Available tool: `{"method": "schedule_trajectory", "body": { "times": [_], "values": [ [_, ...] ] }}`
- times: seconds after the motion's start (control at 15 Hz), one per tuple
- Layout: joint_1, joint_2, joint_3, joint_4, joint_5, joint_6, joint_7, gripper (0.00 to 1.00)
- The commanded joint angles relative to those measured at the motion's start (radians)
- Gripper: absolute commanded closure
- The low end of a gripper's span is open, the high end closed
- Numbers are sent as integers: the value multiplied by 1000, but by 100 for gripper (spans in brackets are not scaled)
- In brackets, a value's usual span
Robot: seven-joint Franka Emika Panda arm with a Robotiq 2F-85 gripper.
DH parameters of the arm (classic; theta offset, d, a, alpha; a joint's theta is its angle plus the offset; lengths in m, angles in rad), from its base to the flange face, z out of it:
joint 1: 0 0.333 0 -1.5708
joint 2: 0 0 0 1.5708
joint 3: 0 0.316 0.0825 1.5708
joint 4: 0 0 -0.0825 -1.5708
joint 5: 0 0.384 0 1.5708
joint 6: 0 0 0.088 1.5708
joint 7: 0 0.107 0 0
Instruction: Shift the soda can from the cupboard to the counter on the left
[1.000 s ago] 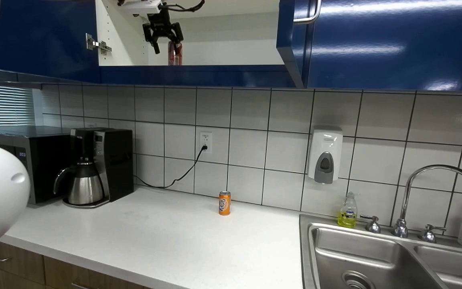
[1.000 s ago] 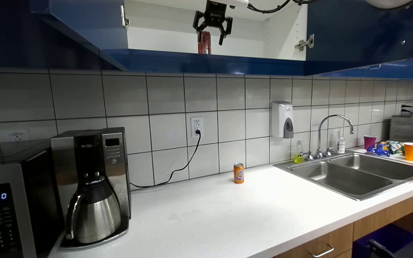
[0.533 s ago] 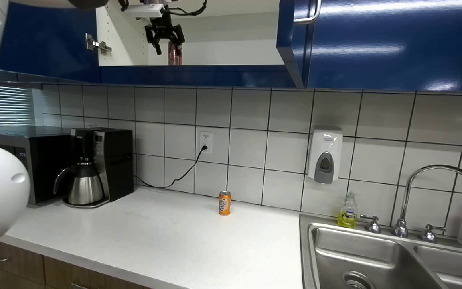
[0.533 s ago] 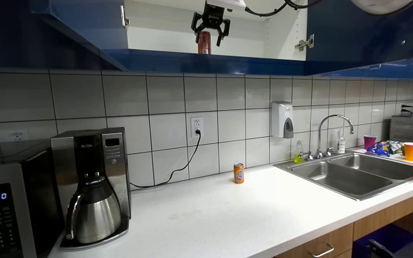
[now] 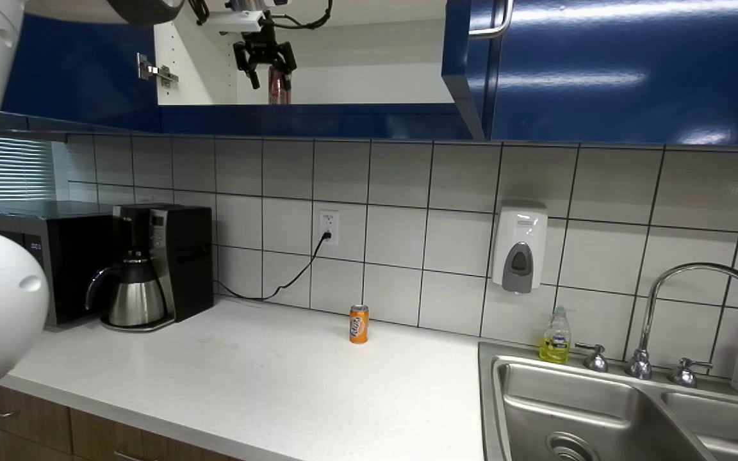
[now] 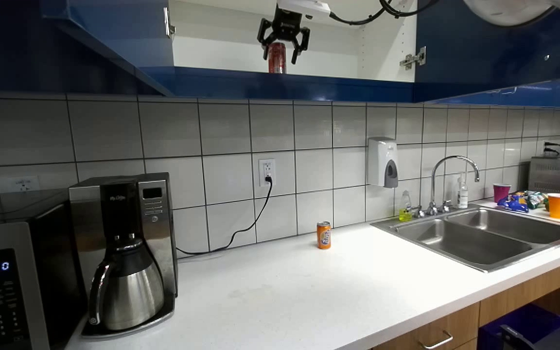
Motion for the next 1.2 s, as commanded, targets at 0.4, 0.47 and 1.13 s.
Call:
{"method": "schedule_trajectory", "body": {
  "times": [0.4, 0.47, 1.13],
  "values": [
    [14, 39, -7, 57, -51, 15, 19, 0],
    [14, 41, -7, 58, -53, 18, 19, 0],
    [16, 62, -8, 66, -57, 35, 22, 44]
  ]
}}
